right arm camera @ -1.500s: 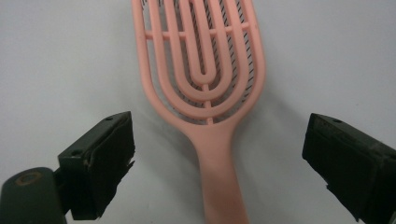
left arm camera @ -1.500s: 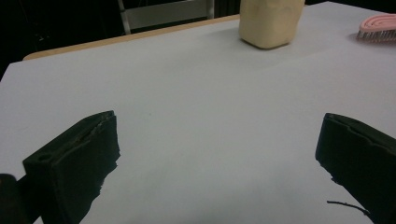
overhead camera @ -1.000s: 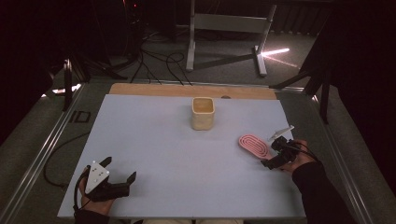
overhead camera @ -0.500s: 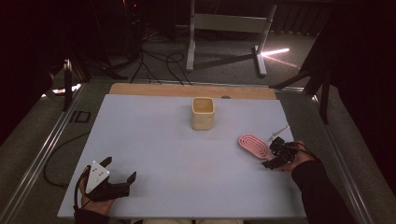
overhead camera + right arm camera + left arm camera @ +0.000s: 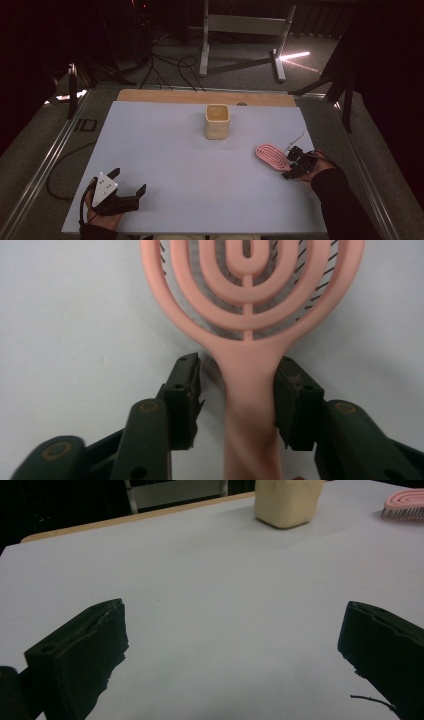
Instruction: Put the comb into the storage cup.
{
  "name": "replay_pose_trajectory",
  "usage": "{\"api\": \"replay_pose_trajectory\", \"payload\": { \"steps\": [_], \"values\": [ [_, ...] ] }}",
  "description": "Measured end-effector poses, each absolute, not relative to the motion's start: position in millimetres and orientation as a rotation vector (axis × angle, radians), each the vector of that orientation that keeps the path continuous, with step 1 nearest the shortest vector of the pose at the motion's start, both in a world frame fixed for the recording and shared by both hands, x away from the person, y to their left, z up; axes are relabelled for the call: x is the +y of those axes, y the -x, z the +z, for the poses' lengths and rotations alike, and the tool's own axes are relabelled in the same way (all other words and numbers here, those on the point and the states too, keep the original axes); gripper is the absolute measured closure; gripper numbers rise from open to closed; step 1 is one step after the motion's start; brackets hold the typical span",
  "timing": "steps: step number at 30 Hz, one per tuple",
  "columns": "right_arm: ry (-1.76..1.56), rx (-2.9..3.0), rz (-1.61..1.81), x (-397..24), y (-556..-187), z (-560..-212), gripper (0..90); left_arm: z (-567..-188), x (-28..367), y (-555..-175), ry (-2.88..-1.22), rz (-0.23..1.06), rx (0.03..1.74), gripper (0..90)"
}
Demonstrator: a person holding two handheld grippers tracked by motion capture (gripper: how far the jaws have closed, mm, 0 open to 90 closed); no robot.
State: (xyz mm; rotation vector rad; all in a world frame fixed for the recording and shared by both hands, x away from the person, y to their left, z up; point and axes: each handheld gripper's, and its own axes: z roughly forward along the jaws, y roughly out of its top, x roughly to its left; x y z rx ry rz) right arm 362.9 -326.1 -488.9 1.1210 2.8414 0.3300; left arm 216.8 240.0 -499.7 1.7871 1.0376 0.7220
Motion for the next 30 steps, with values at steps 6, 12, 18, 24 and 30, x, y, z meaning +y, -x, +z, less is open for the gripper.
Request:
{"api": "replay_pose_trajectory", "payload": {
  "steps": [6,12,18,24,30],
  "values": [
    [-1.124,2.856,0.334,-325.3,-362.1,-488.7,61.3,-499.6,239.8,-216.6,-1.79,0.724,1.035,0.2],
    [-1.129,2.856,0.325,-324.4,-360.8,-488.6,65.5,-499.6,239.3,-216.5,-1.791,0.726,1.034,0.2],
    [-1.139,2.843,0.316,-324.0,-361.2,-488.8,68.7,-499.6,239.4,-216.6,-1.79,0.726,1.035,0.2],
    [-1.158,2.83,0.299,-322.3,-360.8,-488.6,69.3,-499.6,239.3,-216.7,-1.791,0.727,1.034,0.2],
    [-1.153,2.816,0.281,-319.8,-359.0,-488.2,69.7,-499.8,238.8,-216.7,-1.796,0.73,1.032,0.2]
  ]
}}
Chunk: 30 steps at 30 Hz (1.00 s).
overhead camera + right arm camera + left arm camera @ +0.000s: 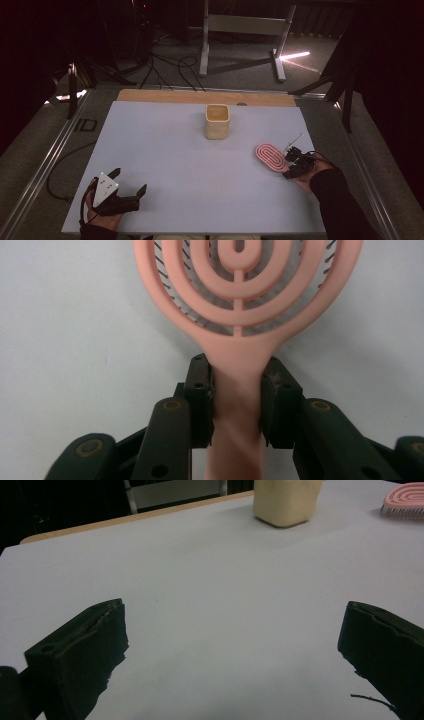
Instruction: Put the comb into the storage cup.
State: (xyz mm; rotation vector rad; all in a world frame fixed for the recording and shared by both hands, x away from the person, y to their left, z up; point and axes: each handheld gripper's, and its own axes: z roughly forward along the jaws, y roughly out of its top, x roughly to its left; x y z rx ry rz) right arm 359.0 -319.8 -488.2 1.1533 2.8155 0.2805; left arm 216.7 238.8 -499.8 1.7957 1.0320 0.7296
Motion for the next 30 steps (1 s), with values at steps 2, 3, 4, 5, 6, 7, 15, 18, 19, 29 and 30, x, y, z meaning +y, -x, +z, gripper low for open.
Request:
{"api": "replay_pose_trajectory", "payload": {
  "steps": [2,3,4,5,6,7,15,18,19,29,30],
  "values": [
    [-1.156,2.811,0.278,-319,-358,-488,69.8,-500,239,-217,-1.799,0.73,1.031,0.2],
    [-1.158,2.807,0.28,-319,-358,-488,69.9,-500,239,-217,-1.801,0.731,1.03,0.3],
    [-1.158,2.807,0.28,-319,-358,-488,69.9,-500,239,-217,-1.801,0.731,1.03,0.2],
    [-1.16,2.805,0.277,-319,-358,-488,69.9,-500,238,-217,-1.804,0.732,1.028,0.2],
    [-1.17,2.799,0.277,-319,-357,-488,70.0,-500,238,-217,-1.804,0.732,1.028,0.2],
    [-1.17,2.796,0.275,-318,-357,-488,70.0,-500,238,-217,-1.805,0.733,1.029,0.2],
    [-1.177,2.764,0.271,-316,-352,-486,70.2,-500,238,-217,-1.807,0.733,1.03,0.3],
    [-1.191,2.753,0.278,-315,-350,-486,70.3,-500,238,-217,-1.807,0.733,1.029,0.2],
    [-1.187,2.752,0.285,-314,-350,-486,70.3,-500,238,-217,-1.807,0.732,1.03,0.2],
    [-1.215,2.707,0.39,-316,-341,-488,70.3,-501,238,-217,-1.808,0.732,1.032,0.2],
    [-1.213,2.699,0.397,-315,-339,-487,70.3,-501,238,-217,-1.81,0.732,1.032,0.2]
  ]
}}
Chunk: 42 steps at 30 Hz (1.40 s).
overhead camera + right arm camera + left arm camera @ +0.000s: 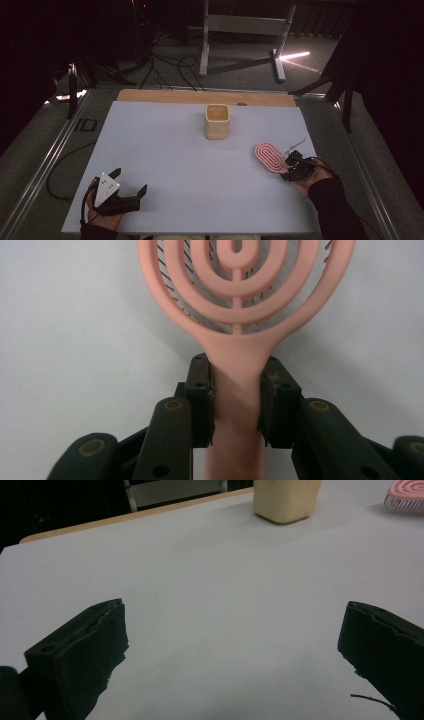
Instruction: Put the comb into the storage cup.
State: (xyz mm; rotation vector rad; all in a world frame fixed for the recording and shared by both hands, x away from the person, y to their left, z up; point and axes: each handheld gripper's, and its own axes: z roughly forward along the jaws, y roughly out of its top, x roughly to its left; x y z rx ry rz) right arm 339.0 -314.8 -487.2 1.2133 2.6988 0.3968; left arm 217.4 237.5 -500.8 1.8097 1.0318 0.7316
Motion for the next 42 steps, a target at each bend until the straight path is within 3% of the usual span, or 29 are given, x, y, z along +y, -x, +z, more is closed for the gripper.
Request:
{"api": "replay_pose_trajectory", "payload": {
  "steps": [42],
  "values": [
    [-1.15,2.439,0.841,-281,-303,-466,70.4,-500,238,-217,-1.816,0.742,1.035,0.3]
  ]
}}
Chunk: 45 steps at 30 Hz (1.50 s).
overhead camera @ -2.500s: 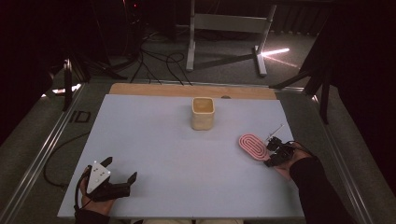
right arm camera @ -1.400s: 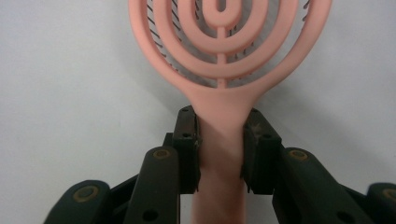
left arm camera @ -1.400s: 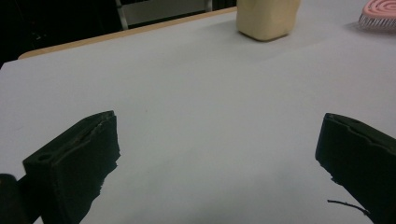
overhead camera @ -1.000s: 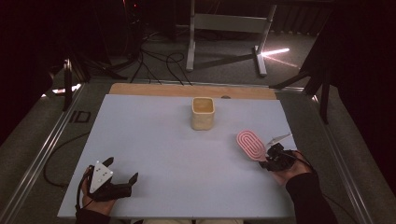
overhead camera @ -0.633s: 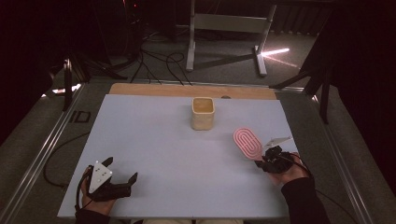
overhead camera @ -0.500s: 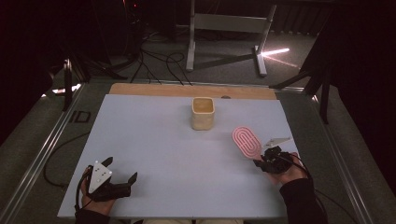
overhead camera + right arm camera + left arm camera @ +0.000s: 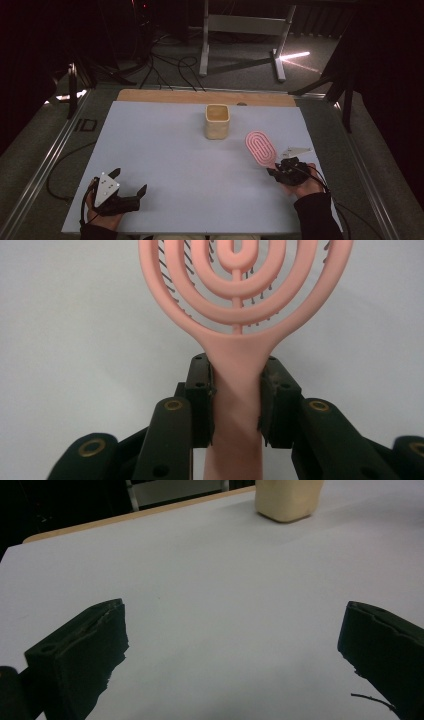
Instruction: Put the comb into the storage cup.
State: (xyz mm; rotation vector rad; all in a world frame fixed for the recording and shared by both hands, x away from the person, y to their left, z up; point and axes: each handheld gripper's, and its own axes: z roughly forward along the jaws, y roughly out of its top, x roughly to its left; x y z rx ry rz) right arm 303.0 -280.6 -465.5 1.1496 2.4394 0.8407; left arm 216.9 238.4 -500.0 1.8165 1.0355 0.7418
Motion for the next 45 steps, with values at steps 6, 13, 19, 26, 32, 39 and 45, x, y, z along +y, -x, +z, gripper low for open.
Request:
{"api": "replay_pose_trajectory", "payload": {
  "steps": [6,13,19,26,32,39,45],
  "values": [
    [-1.151,2.406,0.875,-281,-301,-465,70.4,-500,240,-217,-1.813,0.745,1.041,0.3],
    [-1.144,2.356,0.923,-283,-299,-460,70.4,-499,239,-216,-1.812,0.753,1.036,0.3],
    [-1.162,2.336,0.949,-286,-299,-462,70.4,-499,240,-217,-1.812,0.754,1.032,0.3],
    [-1.171,2.319,1.044,-283,-297,-459,70.4,-500,238,-219,-1.826,0.752,1.02,0.3],
    [-1.153,2.316,1.113,-278,-295,-453,70.4,-500,238,-219,-1.827,0.749,1.028,0.3],
    [-1.137,2.322,1.142,-272,-296,-454,70.4,-501,237,-220,-1.835,0.746,1.025,0.3],
    [-1.134,2.328,1.172,-267,-297,-457,70.4,-501,237,-221,-1.836,0.747,1.025,0.3]
  ]
}}
